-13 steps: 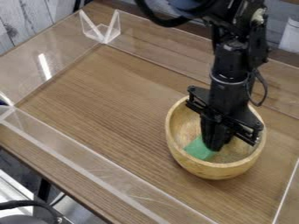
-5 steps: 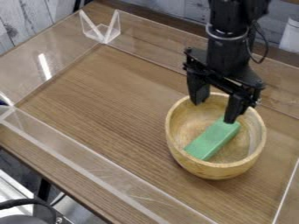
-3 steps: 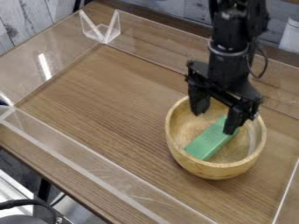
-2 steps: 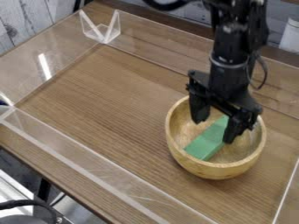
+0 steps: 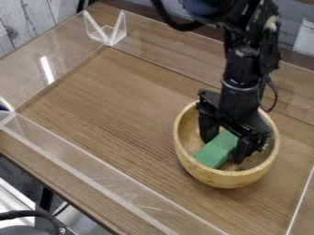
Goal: Remove the green block from inside the brown bowl and put it on the table
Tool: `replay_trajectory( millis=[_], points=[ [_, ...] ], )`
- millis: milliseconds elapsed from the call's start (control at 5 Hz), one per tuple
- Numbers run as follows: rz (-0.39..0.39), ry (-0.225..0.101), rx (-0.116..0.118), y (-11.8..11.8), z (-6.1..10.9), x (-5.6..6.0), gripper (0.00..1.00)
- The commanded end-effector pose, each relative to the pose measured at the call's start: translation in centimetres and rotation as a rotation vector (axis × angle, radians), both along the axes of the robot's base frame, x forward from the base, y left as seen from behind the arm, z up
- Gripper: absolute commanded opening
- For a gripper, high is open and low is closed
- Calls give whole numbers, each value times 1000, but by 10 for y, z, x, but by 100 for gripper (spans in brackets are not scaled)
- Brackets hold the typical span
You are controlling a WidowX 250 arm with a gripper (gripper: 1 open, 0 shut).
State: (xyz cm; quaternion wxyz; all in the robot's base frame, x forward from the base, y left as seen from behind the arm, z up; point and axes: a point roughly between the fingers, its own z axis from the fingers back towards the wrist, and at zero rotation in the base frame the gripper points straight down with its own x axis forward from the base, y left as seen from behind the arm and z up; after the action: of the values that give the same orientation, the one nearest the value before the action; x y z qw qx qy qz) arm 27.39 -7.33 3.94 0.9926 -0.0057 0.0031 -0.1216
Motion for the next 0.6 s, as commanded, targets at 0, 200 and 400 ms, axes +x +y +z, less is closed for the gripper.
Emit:
replay_trajectory(
  millis=[0,200,400],
  points=[
    [-5,-29,-2,-3,5,6,0],
    [-3,-29,-3,-2,6,6,0],
    [2,-37,-8,0,14,5,0]
  ],
)
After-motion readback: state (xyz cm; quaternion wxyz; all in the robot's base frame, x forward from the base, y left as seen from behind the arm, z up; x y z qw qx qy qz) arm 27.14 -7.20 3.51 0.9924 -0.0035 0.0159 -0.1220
